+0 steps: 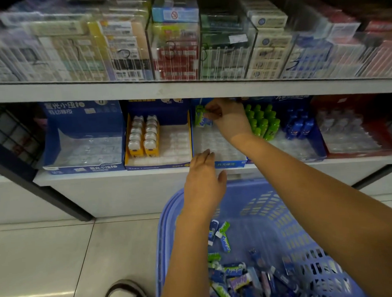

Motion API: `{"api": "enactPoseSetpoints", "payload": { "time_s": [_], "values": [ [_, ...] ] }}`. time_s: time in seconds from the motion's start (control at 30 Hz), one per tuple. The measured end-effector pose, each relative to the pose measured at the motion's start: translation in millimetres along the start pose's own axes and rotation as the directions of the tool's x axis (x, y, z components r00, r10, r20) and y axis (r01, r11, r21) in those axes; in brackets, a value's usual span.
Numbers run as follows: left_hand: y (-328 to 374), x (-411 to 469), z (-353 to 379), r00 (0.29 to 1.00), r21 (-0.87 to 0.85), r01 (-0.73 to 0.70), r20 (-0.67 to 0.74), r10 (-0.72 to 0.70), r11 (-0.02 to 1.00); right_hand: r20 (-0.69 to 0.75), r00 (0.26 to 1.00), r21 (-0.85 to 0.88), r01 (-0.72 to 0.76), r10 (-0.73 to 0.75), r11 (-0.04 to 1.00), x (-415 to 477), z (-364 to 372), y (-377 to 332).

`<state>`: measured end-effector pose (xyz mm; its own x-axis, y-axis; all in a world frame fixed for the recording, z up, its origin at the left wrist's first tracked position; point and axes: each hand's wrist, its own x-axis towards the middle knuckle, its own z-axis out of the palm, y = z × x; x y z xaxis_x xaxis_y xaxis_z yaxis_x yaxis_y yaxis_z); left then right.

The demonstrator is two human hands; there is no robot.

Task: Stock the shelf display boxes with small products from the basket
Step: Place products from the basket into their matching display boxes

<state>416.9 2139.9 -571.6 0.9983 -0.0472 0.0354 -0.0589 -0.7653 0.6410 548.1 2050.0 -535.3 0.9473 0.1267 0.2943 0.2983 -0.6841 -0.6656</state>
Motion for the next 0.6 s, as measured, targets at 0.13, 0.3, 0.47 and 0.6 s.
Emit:
{"api": "enactPoseSetpoints", "payload": {
  "time_s": [0.13,0.3,0.47,0.6],
  "values": [
    [0.0,-0.8,-0.5,1.000,0.000,0.004,0.029,-0.004,1.000,0.110,0.994,-0.084,0.024,-0.015,0.996,6.9,5.3,1.5],
    [-1.6,-1.5,1.3,1.000,-0.014,-0.009,0.024,0.009,1.000,0.214,0.977,-0.212,0.053,-0.007,0.976,14.7,4.3,1.7],
    [-3.1,-0.6,1.6,0.999,-0.021,-0.027,0.023,0.028,0.999,0.156,0.983,-0.341,0.145,-0.096,0.929,5.4,4.0,-1.2],
    [2.6,-10.7,-3.7,0.984,-0.253,-0.059,-0.177,0.014,0.966,0.192,0.979,-0.296,0.125,-0.069,0.947,-11.4,-11.1,-10.1]
  ]
}}
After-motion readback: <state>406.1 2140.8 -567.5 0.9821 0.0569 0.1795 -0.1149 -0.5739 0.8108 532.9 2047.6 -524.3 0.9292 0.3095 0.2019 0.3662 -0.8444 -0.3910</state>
